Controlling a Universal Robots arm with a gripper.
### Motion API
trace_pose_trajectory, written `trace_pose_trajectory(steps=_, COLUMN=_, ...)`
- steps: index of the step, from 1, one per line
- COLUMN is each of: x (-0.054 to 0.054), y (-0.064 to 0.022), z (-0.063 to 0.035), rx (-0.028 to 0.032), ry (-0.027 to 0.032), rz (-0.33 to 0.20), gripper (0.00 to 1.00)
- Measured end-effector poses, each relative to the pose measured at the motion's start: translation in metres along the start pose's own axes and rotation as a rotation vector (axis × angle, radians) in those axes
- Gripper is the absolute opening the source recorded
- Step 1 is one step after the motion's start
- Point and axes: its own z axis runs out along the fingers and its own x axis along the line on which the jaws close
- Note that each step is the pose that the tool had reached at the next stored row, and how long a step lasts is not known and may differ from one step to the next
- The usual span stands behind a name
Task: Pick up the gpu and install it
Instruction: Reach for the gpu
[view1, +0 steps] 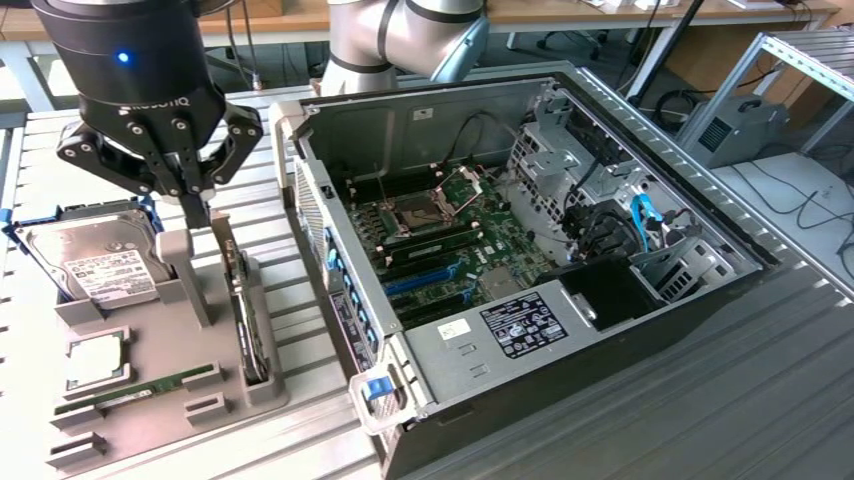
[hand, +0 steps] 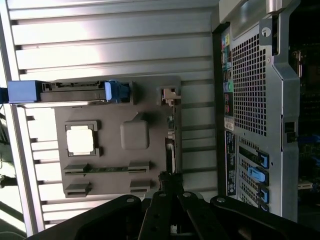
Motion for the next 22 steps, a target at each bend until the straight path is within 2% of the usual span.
trace_pose_trajectory(steps=4, x=-0.0006, y=0.0001, z=0.0005, rx=0.0005, ry=-0.0001, rz=0.000, gripper=0.11)
trace_pose_trajectory(steps=21, x=-0.0017, y=0.0003, z=0.0024, rx=0.0102, ry=-0.0008, rz=0.000, gripper=0.11)
trace_pose_trajectory(steps=22, x=-0.0017, y=0.0003, z=0.0029, rx=0.0125, ry=-0.0009, rz=0.000, gripper=0.11)
